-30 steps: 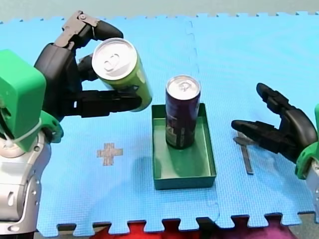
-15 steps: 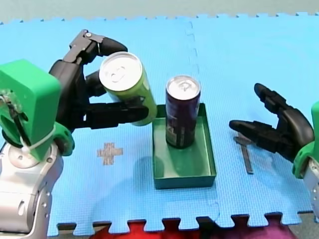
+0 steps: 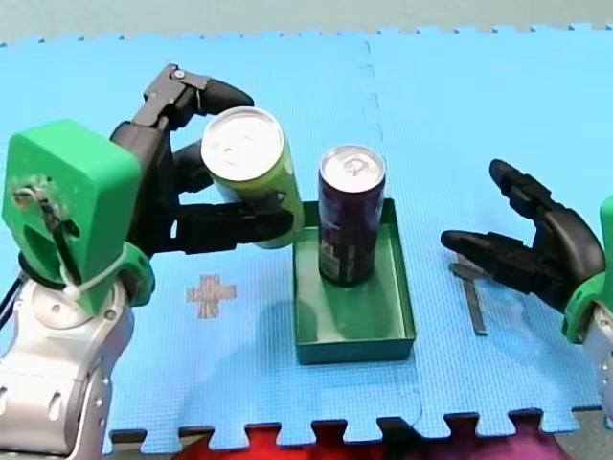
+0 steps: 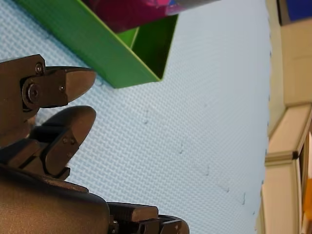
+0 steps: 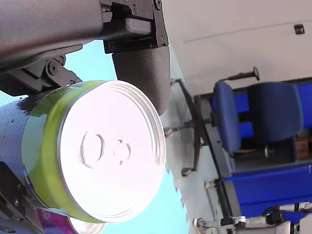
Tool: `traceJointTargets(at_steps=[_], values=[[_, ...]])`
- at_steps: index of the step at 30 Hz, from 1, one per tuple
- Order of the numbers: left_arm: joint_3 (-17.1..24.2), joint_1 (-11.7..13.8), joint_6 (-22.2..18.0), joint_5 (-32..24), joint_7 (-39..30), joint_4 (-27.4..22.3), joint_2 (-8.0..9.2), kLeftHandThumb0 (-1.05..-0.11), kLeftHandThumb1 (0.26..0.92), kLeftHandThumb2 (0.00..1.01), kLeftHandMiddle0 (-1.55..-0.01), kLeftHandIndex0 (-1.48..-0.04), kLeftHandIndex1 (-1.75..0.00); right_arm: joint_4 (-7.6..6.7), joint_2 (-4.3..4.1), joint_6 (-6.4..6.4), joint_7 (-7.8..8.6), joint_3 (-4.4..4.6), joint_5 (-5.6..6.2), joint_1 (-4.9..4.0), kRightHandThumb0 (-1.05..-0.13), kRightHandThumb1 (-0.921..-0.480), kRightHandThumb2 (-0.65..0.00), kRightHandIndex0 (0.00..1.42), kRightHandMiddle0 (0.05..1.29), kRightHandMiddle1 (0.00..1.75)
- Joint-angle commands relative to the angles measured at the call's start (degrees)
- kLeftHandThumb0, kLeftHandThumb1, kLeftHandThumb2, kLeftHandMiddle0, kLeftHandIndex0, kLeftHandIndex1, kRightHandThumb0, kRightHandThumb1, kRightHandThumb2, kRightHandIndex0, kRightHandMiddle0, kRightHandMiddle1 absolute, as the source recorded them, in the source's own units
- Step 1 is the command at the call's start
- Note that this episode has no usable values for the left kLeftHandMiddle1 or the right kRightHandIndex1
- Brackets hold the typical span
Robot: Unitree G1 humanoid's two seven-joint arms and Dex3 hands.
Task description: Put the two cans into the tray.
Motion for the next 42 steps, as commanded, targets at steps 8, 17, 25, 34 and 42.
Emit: traceJointTargets(at_steps=[8,17,25,34,42], values=[[-1.25,-0.16,-1.41,0.13,-0.09,0.09,-1.19,-0.152,0.75,0.0,-0.92,-0.53,-1.75,-0.21,-0.42,0.02,-0.08,-0.01,0.02,-0.22,-1.048,-0.921,-0.187,0.79,0.13,0.0],[-2.08,-0.72,-2.65,0.14,-2.26,0.86,-0.39,-0.14,0.752,0.0,-0.91,-0.53,-1.75,-0.38,-0.52,-0.55,-0.66,0.48,-0.36,-0.33,-1.048,-0.921,-0.191,0.79,0.12,0.0],[-3.03,-1.34,-3.34,0.59,-1.15,2.28,-2.53,-0.125,0.756,0.0,-0.91,-0.53,-1.75,-0.23,-0.77,-0.63,-0.58,0.58,-0.56,-0.56,-1.048,-0.921,-0.197,0.78,0.12,0.0],[-3.29,-1.15,-3.5,0.04,-1.81,1.47,-3.15,-0.112,0.76,0.01,-0.91,-0.52,-1.75,-0.28,-0.92,-0.73,-0.41,0.5,-0.55,-0.56,-1.048,-0.921,-0.201,0.78,0.12,0.0],[-3.7,-0.18,-3.69,0.39,-2.57,0.76,-2.31,-0.11,0.763,0.01,-0.91,-0.52,-1.75,-0.42,-1.04,-0.78,-0.24,0.53,-0.57,-0.55,-1.048,-0.921,-0.202,0.77,0.12,0.0]])
